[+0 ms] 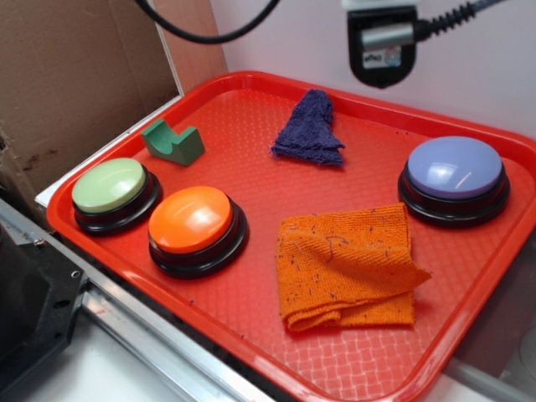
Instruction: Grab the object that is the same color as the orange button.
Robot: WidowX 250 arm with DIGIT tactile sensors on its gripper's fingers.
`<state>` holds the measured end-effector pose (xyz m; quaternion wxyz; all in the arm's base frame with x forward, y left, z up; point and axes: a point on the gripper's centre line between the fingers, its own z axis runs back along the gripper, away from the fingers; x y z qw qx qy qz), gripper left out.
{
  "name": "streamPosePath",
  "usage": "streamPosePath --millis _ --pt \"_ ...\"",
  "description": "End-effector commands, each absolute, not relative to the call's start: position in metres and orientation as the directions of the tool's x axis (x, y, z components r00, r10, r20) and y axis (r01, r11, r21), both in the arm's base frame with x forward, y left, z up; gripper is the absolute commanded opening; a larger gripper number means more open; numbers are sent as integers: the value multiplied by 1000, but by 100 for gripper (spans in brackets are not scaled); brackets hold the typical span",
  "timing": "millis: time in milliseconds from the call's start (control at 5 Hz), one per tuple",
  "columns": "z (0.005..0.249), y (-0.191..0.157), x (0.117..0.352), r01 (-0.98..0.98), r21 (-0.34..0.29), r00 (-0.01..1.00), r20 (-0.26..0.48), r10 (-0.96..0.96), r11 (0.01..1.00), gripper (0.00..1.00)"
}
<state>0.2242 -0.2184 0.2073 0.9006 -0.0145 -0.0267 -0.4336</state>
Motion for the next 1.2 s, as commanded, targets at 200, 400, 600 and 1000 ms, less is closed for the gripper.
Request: streamPosePath --millis 200,400,600,1000 --pt "207 -218 224 782 -3 623 61 -780 624 100" --pt "176 -220 236 882 -2 470 86 -878 472 100" --pt "124 -212 233 938 -125 330 31 -944 323 100" --pt "47 -217 236 969 -231 79 -53 -996 89 100"
